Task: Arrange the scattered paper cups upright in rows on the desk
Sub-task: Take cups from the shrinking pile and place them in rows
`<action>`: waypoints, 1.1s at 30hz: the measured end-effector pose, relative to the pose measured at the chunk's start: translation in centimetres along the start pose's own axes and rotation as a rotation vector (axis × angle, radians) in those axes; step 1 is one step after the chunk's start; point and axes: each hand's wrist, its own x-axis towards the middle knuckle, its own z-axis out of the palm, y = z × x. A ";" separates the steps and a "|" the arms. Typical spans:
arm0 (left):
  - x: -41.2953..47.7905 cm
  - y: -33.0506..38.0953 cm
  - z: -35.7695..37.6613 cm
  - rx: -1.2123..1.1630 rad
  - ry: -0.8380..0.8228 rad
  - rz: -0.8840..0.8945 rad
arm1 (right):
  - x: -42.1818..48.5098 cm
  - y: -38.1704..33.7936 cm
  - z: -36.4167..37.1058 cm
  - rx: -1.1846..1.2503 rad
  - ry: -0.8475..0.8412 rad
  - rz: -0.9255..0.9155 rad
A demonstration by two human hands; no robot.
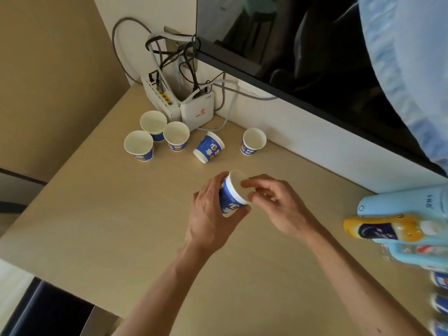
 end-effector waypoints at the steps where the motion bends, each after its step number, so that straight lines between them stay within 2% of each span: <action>1: 0.3 0.1 0.1 -0.025 0.001 -0.011 | -0.1 -0.2 -0.2 0.035 -0.005 0.000; 3: 0.7 0.1 -0.1 -0.097 -0.005 -0.059 | 0.4 -0.2 -0.7 0.135 0.017 -0.014; 6: 0.7 -0.5 -0.4 -0.158 0.006 -0.128 | 2.8 0.8 -1.2 0.197 0.205 -0.003; 8: 0.5 -0.8 -0.8 -0.180 0.032 -0.157 | 5.8 2.3 -1.2 0.074 0.353 0.026; 10: 0.2 -1.1 -1.2 -0.194 0.051 -0.184 | 9.2 4.0 -1.1 -0.068 0.423 0.050; 17: -1.6 -1.5 -2.6 -0.240 0.059 -0.226 | 18.0 6.3 -0.2 -0.427 0.392 0.173; 21: -1.6 -2.2 -3.1 -0.257 0.072 -0.227 | 19.9 6.4 0.0 -0.514 0.334 0.246; 26: -1.1 -2.3 -3.6 -0.282 0.061 -0.215 | 18.3 6.6 -0.2 -0.442 0.366 0.250; 30: -0.5 -2.2 -3.7 -0.304 0.046 -0.214 | 13.4 6.8 -0.6 -0.197 0.420 0.203; 33: -0.2 -1.4 -3.0 -0.336 0.040 -0.206 | 8.7 7.2 -0.7 -0.080 0.464 0.243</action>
